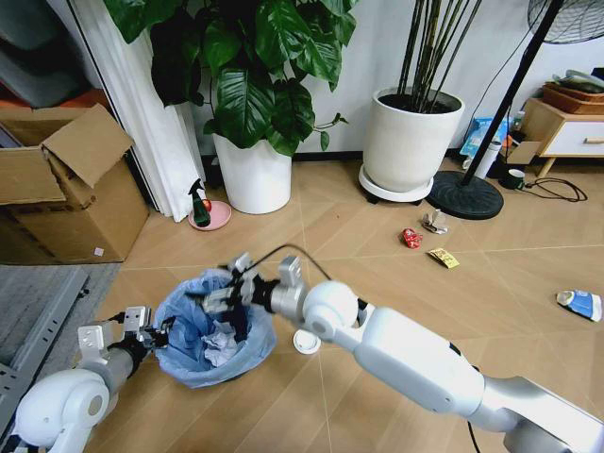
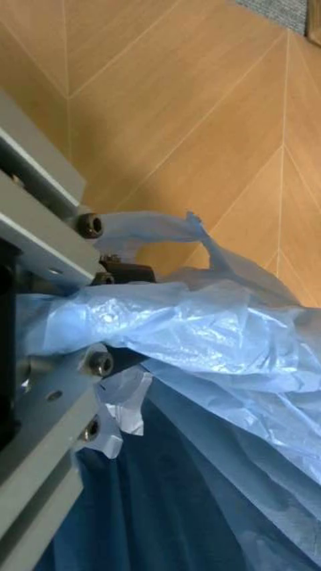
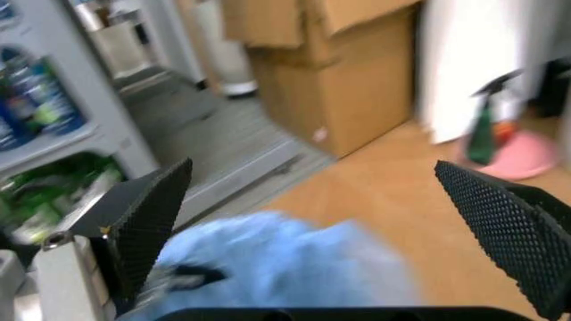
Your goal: Pick up the trash bin and place the garbage on the floor into it.
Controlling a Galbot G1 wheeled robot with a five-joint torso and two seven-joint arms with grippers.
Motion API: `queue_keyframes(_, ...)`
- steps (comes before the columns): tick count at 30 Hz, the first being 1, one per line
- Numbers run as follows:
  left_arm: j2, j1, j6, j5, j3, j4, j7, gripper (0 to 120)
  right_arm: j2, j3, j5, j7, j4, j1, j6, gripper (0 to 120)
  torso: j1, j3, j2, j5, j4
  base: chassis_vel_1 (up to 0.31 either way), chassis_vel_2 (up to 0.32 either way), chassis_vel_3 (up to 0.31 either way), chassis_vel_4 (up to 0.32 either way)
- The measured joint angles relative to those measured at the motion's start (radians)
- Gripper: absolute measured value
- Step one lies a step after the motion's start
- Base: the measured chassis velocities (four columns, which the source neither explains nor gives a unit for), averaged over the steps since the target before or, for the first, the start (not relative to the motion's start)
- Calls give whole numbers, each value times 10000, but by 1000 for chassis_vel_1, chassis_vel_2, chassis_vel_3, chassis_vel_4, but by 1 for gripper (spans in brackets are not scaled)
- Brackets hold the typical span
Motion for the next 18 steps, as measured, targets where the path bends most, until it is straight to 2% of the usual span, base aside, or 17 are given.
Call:
queue_keyframes(2,-9,15,0,5,-46,0,13,0,-586,576,0,40,200,-104,-65,100,0,0,0,0,-1,0,0,0,0)
queue_keyframes(3,-9,15,0,5,-46,0,13,0,-586,576,0,40,200,-104,-65,100,0,0,0,0,-1,0,0,0,0)
queue_keyframes(6,-23,34,0,9,-104,-4,28,0,-1531,1436,-207,-48,196,-579,-117,100,0,-1,0,2,-5,0,0,0,0)
queue_keyframes(7,-23,34,0,9,-104,-4,28,0,-1531,1436,-207,-48,196,-579,-117,100,0,-1,0,2,-5,0,0,0,0)
queue_keyframes(11,-28,69,0,10,-121,-53,29,0,-2372,2208,-969,-455,-285,-1541,233,100,0,-1,0,3,-4,0,0,0,0)
queue_keyframes(15,-49,89,0,32,-97,-87,24,0,-2678,2595,-1604,-884,-875,-2341,446,100,-1,-1,0,4,-6,0,0,0,0)
queue_keyframes(18,-67,113,1,69,-72,-93,24,0,-2578,2714,-2070,-998,-1560,-2838,612,100,0,0,0,5,-6,0,0,0,0)
